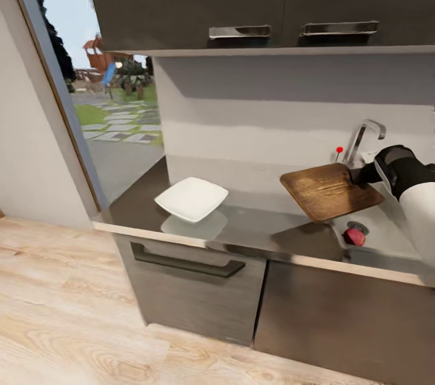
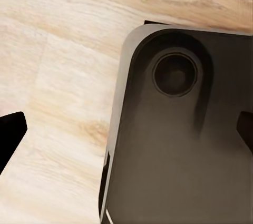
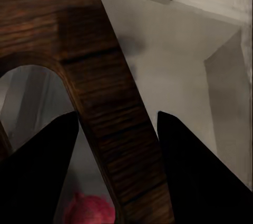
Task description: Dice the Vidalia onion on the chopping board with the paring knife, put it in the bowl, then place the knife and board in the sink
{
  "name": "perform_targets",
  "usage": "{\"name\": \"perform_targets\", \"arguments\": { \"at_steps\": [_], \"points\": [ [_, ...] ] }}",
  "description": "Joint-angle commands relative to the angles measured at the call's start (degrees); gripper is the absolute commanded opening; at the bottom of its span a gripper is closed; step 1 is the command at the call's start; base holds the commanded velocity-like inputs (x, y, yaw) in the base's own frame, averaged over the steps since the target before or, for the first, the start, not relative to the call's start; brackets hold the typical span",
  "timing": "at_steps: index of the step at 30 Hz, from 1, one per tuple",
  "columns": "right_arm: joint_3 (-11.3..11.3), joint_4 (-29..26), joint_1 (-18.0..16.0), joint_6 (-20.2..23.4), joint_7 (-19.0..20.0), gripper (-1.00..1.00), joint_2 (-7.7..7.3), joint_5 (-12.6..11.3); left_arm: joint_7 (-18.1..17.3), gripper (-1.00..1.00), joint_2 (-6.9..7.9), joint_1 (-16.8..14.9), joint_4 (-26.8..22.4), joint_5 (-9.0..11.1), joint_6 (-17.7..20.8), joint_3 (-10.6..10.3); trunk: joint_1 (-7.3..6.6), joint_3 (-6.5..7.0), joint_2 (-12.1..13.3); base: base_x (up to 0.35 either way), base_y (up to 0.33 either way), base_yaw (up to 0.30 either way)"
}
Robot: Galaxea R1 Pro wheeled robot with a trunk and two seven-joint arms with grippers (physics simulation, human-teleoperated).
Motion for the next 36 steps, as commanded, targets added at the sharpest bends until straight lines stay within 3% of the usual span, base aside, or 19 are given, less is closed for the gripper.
{"name": "perform_targets", "arguments": {
  "at_steps": [1,4,9,11,21,24,27,36],
  "points": [
    [-0.15,0.25,-0.04,0.33,-0.73,-1.0,0.08,0.26,-0.03,1.0,0.0,-0.03,0.11,0.0,-0.28,0.15,0.0,0.02,-0.03,-0.001,0.292,-0.144],
    [-0.93,1.05,-0.04,0.48,-3.43,-1.0,0.33,0.02,-0.02,1.0,0.0,-0.03,0.11,0.0,-0.28,0.13,0.0,0.2,-0.03,0.0,0.293,-0.141],
    [-7.27,1.92,-0.04,0.54,-8.37,-1.0,0.67,-0.07,-0.08,1.0,-0.01,-0.03,0.11,0.0,-0.28,0.13,0.0,0.44,-0.03,0.034,0.282,-0.118],
    [-8.82,2.28,-0.04,0.55,-10.6,-1.0,0.94,-0.11,-0.09,1.0,-0.01,-0.03,0.11,0.0,-0.28,0.13,0.0,0.52,-0.03,0.071,0.232,-0.104],
    [-10.94,3.94,-0.04,0.55,-14.82,-1.0,1.49,-0.14,-0.1,1.0,-0.01,-0.03,0.11,0.0,-0.28,0.13,0.0,0.92,-0.03,0.025,0.083,-0.102],
    [-12.59,4.25,-0.04,0.55,-16.63,-1.0,1.91,-0.14,-0.09,1.0,-0.01,-0.03,0.11,0.0,-0.28,0.13,0.0,1.01,-0.03,0.001,0.003,-0.091],
    [-13.8,5.43,-0.04,0.55,-17.04,-1.0,2.24,-0.15,-0.09,1.0,-0.01,-0.03,0.11,0.0,-0.28,0.13,0.0,1.1,-0.03,0.0,0.001,-0.089],
    [-14.4,6.04,-0.04,0.55,-17.26,-1.0,3.61,-0.15,-0.1,1.0,-0.01,-0.03,0.11,0.0,-0.28,0.13,0.0,1.39,-0.03,0.013,0.01,-0.087]
  ]
}}
